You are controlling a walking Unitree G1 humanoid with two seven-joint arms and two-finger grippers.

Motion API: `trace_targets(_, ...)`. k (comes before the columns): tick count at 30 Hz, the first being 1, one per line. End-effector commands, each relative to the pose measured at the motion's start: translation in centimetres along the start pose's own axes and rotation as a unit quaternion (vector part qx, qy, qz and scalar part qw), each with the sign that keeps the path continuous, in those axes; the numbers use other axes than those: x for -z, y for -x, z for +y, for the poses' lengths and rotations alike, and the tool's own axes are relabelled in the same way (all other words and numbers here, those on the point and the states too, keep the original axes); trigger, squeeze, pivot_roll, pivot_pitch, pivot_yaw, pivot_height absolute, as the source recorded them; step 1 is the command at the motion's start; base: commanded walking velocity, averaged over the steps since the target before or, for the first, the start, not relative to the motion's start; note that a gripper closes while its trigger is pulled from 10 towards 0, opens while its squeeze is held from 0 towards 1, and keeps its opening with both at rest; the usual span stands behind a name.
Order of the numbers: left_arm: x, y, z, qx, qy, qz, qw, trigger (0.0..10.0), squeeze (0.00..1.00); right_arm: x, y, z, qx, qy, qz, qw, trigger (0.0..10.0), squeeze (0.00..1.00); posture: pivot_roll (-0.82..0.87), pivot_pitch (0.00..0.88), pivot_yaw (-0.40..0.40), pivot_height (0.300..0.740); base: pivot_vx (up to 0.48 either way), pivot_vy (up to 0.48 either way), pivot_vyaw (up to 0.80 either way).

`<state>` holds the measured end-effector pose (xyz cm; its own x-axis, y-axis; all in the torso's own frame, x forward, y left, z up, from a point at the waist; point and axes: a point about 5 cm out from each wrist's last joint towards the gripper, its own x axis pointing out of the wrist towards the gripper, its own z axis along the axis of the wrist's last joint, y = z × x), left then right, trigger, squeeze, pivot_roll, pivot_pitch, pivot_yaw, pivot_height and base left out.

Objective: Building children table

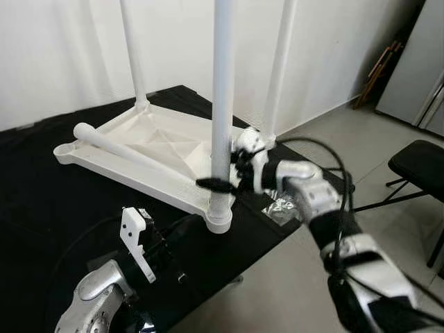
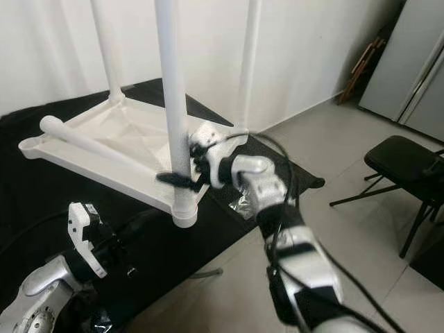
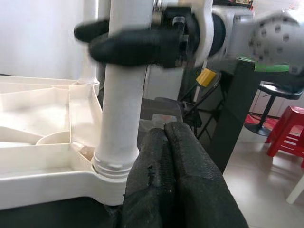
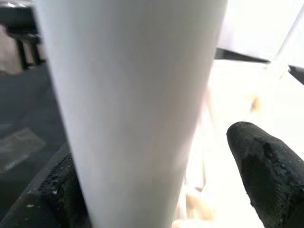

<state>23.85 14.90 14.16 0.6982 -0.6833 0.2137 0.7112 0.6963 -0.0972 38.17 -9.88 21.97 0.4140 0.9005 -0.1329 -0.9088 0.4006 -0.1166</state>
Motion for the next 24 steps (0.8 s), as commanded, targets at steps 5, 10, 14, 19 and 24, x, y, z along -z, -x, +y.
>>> trace_targets(5, 0.1, 0.0, -0.3, 0.002, -0.001, 0.003, 1.000, 10.0, 0.00, 0.2, 0.2, 0.1, -0.045, -0.025, -0.012, 0.999, 0.0, 0.00, 0.01, 0.000, -0.041, 0.740, 0.000, 0.000, 0.00)
trace_targets(10, 0.1, 0.1, -0.4, 0.002, 0.000, 0.004, 1.000, 10.0, 0.00, 0.4, 0.3, 0.3, -0.073, -0.026, -0.009, 0.997, 0.0, 0.00, 0.01, 0.000, -0.041, 0.740, 0.000, 0.000, 0.00)
trace_targets(14, 0.1, 0.1, -0.4, 0.002, 0.000, 0.004, 1.000, 10.0, 0.00, 0.4, 0.4, 0.1, -0.071, -0.023, -0.011, 0.997, 0.0, 0.00, 0.01, 0.000, -0.041, 0.740, 0.000, 0.000, 0.00)
trace_targets(19, 0.0, 0.2, -0.3, 0.003, 0.001, 0.003, 1.000, 10.0, 0.00, 1.1, 0.9, -0.5, -0.028, -0.014, -0.002, 0.999, 0.0, 0.00, 0.00, 0.000, -0.036, 0.740, 0.000, 0.000, 0.00)
trace_targets(24, -0.1, 0.3, -0.2, 0.002, 0.001, 0.002, 1.000, 10.0, 0.00, 2.8, 0.8, -0.9, 0.109, -0.027, 0.027, 0.993, 0.0, 0.00, -0.01, 0.000, -0.035, 0.740, 0.000, 0.000, 0.00)
